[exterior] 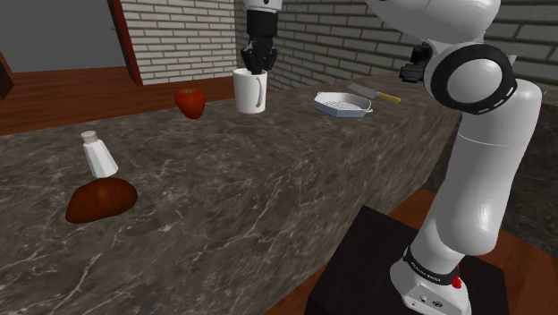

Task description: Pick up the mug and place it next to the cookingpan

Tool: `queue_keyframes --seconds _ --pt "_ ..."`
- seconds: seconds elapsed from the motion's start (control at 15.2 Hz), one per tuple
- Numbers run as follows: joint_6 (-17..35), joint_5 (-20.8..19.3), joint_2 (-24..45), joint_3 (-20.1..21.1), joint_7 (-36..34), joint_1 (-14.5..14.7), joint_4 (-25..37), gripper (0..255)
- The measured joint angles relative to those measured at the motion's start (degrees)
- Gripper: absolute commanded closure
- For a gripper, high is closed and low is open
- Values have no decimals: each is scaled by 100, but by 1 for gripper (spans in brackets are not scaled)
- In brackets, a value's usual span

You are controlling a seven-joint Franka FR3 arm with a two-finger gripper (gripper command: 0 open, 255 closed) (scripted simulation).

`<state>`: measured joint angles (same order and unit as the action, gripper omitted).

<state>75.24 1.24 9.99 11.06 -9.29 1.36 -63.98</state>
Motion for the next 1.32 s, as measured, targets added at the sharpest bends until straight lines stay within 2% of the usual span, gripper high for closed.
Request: queue_keyframes --seconds 0.4,1.06,1.12,1.19,1.32 --pt "-160 119 -261 -337 806 -518 -135 255" --pt "-928 213 178 -905 2164 -1381 997 255" --pt "-1052 225 293 -957 2297 -1474 1228 255" --pt "-1295 242 597 -1014 2445 -1588 1775 255" --pt "-1217 251 551 -1065 2613 -1700 1624 255"
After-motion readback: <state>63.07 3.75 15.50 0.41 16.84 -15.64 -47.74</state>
